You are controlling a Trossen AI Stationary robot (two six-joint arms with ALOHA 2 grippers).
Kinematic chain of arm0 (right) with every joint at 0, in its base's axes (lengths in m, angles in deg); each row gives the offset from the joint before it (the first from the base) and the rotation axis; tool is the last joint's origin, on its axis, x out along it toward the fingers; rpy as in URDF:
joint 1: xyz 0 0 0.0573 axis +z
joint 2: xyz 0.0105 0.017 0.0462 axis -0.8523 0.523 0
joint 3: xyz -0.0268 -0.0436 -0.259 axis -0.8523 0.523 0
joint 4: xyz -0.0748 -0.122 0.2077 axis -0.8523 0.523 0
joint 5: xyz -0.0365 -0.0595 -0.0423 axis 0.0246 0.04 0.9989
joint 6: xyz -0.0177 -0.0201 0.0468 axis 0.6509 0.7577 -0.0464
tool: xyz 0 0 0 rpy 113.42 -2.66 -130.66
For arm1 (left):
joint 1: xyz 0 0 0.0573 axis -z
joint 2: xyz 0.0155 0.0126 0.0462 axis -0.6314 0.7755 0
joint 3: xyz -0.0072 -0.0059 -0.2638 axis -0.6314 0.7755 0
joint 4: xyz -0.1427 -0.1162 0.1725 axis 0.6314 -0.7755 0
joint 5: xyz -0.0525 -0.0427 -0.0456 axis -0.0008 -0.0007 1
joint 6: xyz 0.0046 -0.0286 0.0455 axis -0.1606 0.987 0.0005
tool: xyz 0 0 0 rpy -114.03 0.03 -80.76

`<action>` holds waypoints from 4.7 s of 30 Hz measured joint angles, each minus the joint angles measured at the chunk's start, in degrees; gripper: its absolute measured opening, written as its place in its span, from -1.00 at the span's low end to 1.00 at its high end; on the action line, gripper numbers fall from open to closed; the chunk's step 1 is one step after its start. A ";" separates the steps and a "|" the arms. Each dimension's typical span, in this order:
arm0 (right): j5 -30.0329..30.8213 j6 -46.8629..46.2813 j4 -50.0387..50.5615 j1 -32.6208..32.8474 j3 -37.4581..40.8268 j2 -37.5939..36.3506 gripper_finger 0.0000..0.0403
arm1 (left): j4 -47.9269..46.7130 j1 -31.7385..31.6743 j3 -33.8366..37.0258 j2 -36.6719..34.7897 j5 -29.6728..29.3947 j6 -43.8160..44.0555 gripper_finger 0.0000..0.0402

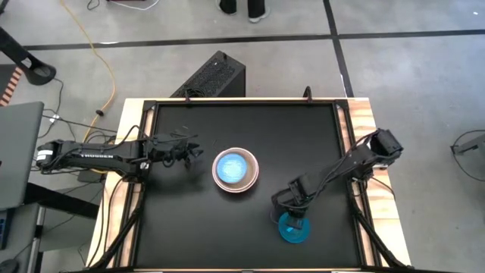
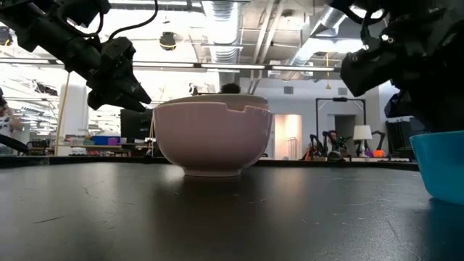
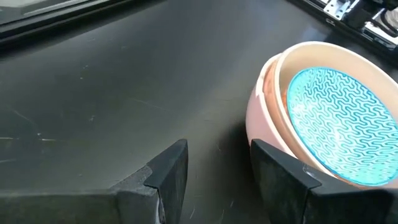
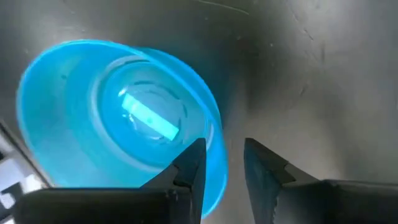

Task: Nest bowls inside each other
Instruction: Stack the light blue bowl on the blue bowl, then return to Home Position

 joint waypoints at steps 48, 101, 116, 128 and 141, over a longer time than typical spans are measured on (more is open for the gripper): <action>4.22 16.01 5.87 -30.88 -47.20 18.30 -1.00 | -0.23 -0.01 -0.02 0.00 -1.58 3.34 -0.18; 12.12 11.92 15.80 -29.15 -47.60 20.66 -0.89 | -0.52 0.01 -0.02 0.00 -1.72 4.03 -0.18; 11.88 11.98 16.65 -29.32 -48.11 20.46 -0.28 | -0.52 0.03 -0.02 0.00 -0.71 4.19 -0.18; 11.03 19.23 32.99 -28.21 -55.80 18.47 -0.13 | -0.47 0.01 -0.02 0.00 -0.73 3.93 -0.18; -2.42 35.83 20.44 -25.14 -39.28 -2.97 -0.29 | 0.86 0.02 -0.02 0.01 1.91 3.50 -0.18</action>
